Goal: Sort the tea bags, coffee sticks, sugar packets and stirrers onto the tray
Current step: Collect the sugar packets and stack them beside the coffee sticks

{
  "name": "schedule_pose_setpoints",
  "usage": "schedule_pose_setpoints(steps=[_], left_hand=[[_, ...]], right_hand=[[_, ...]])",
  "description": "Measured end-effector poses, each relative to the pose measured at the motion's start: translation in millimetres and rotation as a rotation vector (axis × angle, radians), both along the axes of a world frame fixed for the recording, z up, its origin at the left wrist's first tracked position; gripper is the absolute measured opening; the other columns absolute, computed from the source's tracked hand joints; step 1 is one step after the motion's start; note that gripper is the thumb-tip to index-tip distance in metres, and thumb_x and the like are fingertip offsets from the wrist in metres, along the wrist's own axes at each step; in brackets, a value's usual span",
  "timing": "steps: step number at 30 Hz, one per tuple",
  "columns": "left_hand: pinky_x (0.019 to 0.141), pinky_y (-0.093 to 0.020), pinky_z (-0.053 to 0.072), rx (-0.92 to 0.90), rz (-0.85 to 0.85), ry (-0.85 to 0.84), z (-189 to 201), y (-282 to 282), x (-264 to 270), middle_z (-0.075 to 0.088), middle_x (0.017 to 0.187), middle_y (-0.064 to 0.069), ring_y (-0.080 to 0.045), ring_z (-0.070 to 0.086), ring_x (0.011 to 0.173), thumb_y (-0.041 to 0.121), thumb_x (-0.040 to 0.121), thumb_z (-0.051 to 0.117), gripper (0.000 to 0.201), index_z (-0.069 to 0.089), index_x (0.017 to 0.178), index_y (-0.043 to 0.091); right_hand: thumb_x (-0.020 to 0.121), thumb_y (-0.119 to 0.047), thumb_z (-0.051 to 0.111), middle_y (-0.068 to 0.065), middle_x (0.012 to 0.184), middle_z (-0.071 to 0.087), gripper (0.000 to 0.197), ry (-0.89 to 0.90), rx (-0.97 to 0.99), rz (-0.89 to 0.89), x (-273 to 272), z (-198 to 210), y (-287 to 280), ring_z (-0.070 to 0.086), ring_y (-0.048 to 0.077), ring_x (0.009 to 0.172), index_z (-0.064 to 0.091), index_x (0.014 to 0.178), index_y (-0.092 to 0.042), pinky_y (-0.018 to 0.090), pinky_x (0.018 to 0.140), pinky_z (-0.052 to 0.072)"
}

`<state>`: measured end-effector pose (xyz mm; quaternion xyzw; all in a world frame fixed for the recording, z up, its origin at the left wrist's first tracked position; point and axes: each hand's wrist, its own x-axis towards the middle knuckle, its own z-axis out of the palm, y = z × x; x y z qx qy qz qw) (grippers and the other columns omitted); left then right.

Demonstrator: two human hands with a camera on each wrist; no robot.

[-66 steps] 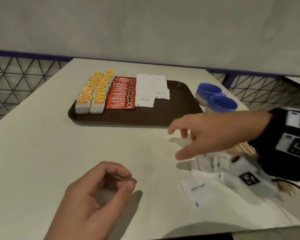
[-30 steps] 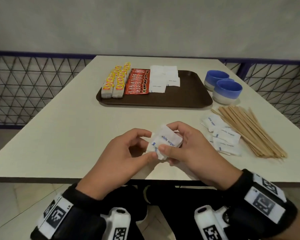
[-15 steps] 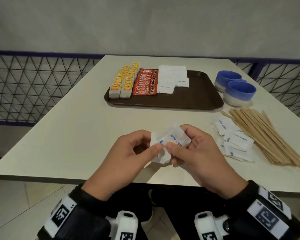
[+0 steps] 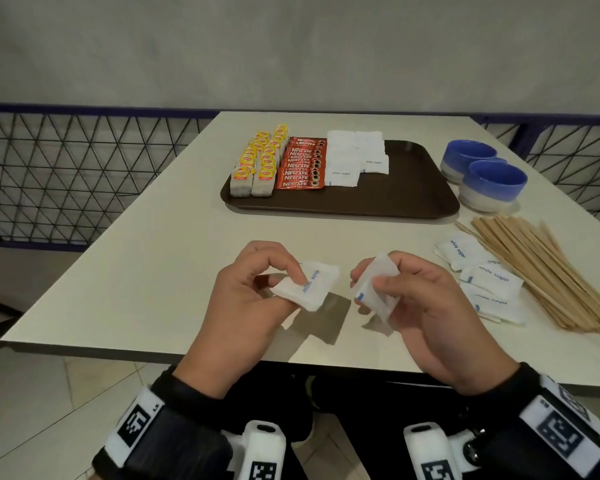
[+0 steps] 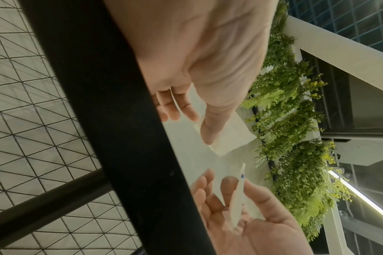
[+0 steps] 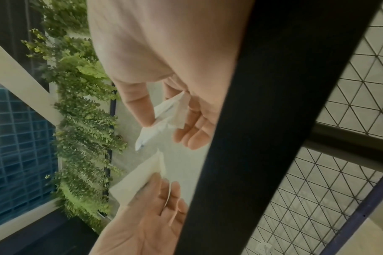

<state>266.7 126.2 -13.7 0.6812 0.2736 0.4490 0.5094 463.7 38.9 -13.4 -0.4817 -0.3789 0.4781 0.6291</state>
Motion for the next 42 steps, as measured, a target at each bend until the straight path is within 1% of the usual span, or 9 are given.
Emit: schedule_pose_setpoints(steps=[3,8,10,14,18,24,31,38,42], left_hand=[[0.067,-0.020,0.045,0.031,-0.005,-0.003,-2.3,0.3,-0.2,0.059,0.099,-0.002,-0.012,0.062,0.080,-0.005,0.066,0.069,0.025,0.068,0.069,0.020],[0.072,-0.042,0.054,0.018,-0.074,-0.011,-9.6,1.6,2.4,0.070,0.105,-0.004,-0.028,0.068,0.094,-0.016,0.080,0.072,0.025,0.076,0.078,0.009],[0.073,-0.035,0.051,0.039,-0.070,0.040,-10.6,-0.3,3.4,0.073,0.104,-0.003,-0.024,0.070,0.097,-0.011,0.083,0.072,0.025,0.081,0.084,0.012],[0.081,-0.029,0.054,0.092,-0.026,0.135,-8.6,-5.0,5.2,0.068,0.111,0.005,-0.018,0.067,0.103,-0.003,0.086,0.074,0.034,0.082,0.100,0.027],[0.087,-0.032,0.055,0.073,-0.070,0.165,-6.6,-4.5,2.4,0.057,0.123,0.012,-0.021,0.065,0.103,0.000,0.087,0.074,0.046,0.073,0.122,0.029],[0.089,-0.036,0.056,0.160,-0.102,0.217,-6.5,-9.2,1.4,0.054,0.126,0.013,-0.022,0.063,0.103,0.014,0.084,0.070,0.051,0.066,0.132,0.032],[0.076,-0.037,0.060,-0.172,-0.119,-0.044,-0.4,-1.8,0.9,0.067,0.097,-0.015,-0.028,0.065,0.079,0.016,0.079,0.084,0.076,0.047,0.143,0.032],[0.082,-0.044,0.056,-0.173,-0.201,0.078,-2.8,2.8,1.2,0.071,0.095,-0.019,-0.031,0.061,0.079,0.008,0.084,0.080,0.029,0.076,0.110,0.018],[0.086,-0.047,0.058,-0.201,-0.220,0.054,0.9,3.3,-0.7,0.067,0.104,-0.032,-0.051,0.064,0.090,0.000,0.088,0.071,0.022,0.077,0.107,0.009]], right_hand=[[0.073,-0.011,0.061,0.012,0.099,0.070,0.019,-0.028,0.006,0.044,0.4,0.5,-1.3,0.060,0.026,0.084,0.075,0.085,-0.004,0.042,0.066,0.049],[0.077,-0.012,0.062,0.012,0.102,0.072,0.021,-0.041,-0.005,0.073,0.7,-0.9,-1.4,0.062,0.028,0.089,0.076,0.089,-0.003,0.043,0.072,0.050],[0.078,-0.013,0.065,0.016,0.100,0.070,0.023,-0.066,-0.007,0.066,0.3,-2.7,0.9,0.061,0.029,0.087,0.072,0.092,0.004,0.041,0.074,0.047],[0.088,-0.019,0.068,0.025,0.098,0.066,0.015,-0.137,-0.011,0.083,-3.8,-3.7,5.7,0.059,0.031,0.086,0.073,0.093,-0.006,0.062,0.076,0.049],[0.095,-0.015,0.068,0.014,0.090,0.067,0.009,-0.135,-0.037,0.084,-7.4,-1.4,7.8,0.057,0.022,0.081,0.074,0.092,-0.011,0.039,0.074,0.045],[0.096,-0.012,0.067,0.014,0.082,0.070,0.018,-0.121,-0.027,0.030,-13.6,-2.1,12.1,0.059,0.022,0.071,0.076,0.081,-0.016,0.038,0.064,0.046],[0.088,-0.015,0.079,0.007,0.081,0.069,0.008,-0.148,0.011,-0.016,-12.5,-7.7,11.0,0.063,0.024,0.072,0.072,0.084,-0.018,0.042,0.066,0.051],[0.079,-0.029,0.082,0.005,0.096,0.072,0.023,-0.243,0.042,-0.030,-11.3,-14.5,10.3,0.067,0.028,0.087,0.075,0.100,-0.025,0.055,0.076,0.059],[0.086,-0.033,0.077,0.011,0.088,0.071,0.016,-0.279,0.016,-0.024,-14.7,-13.4,11.4,0.064,0.022,0.073,0.076,0.093,-0.018,0.038,0.059,0.054]])
